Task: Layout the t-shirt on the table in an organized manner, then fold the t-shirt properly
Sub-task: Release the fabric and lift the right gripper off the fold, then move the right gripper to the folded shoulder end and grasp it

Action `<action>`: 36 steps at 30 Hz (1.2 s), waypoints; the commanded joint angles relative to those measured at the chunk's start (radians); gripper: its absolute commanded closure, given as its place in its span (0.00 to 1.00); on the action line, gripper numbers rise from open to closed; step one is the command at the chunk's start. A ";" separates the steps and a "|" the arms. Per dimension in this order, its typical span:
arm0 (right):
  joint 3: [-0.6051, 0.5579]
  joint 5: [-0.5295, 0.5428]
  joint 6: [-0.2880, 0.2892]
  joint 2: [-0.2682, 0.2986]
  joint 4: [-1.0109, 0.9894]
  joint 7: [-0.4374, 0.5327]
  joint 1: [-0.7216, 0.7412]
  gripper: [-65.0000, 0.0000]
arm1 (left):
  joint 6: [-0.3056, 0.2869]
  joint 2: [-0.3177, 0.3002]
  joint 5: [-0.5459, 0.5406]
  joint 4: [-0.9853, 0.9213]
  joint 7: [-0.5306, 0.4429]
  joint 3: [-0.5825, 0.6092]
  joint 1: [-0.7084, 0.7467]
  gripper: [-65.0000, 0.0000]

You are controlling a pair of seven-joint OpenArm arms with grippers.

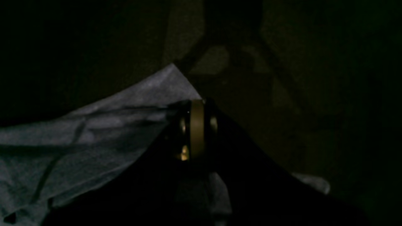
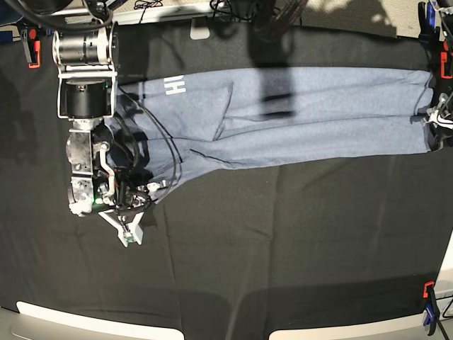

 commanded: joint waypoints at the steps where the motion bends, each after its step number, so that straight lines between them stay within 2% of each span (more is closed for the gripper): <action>1: 0.004 -0.001 0.010 0.008 0.027 0.000 0.034 1.00 | -0.003 -0.022 -0.012 0.021 -0.024 -0.006 -0.010 0.54; 6: 0.004 0.010 0.013 0.008 0.131 -0.062 0.034 1.00 | -0.003 -0.022 -0.013 0.021 -0.029 -0.006 -0.010 0.54; 9: 0.004 0.064 0.016 0.008 0.219 -0.125 0.034 1.00 | -0.003 -0.022 -0.013 0.021 -0.031 -0.006 -0.010 0.54; 13: 0.004 0.127 0.027 0.008 0.278 -0.137 -0.001 1.00 | -0.003 -0.022 -0.012 0.021 -0.031 -0.006 -0.010 0.54; 18: 0.004 0.191 0.027 0.008 0.430 -0.137 -0.132 1.00 | -0.003 -0.022 -0.012 0.021 -0.031 -0.006 -0.010 0.54; 26: 0.004 0.195 0.027 0.006 0.722 -0.137 -0.416 1.00 | -0.003 -0.022 -0.013 0.021 -0.031 -0.006 -0.010 0.54; 31: 0.004 0.224 0.027 -0.039 0.858 -0.137 -0.546 1.00 | -0.003 -0.022 -0.013 0.021 -0.031 -0.006 -0.010 0.54; 36: 0.004 0.235 0.035 -0.103 0.893 -0.135 -0.618 1.00 | -0.003 -0.022 -0.013 0.021 -0.031 -0.006 -0.010 0.54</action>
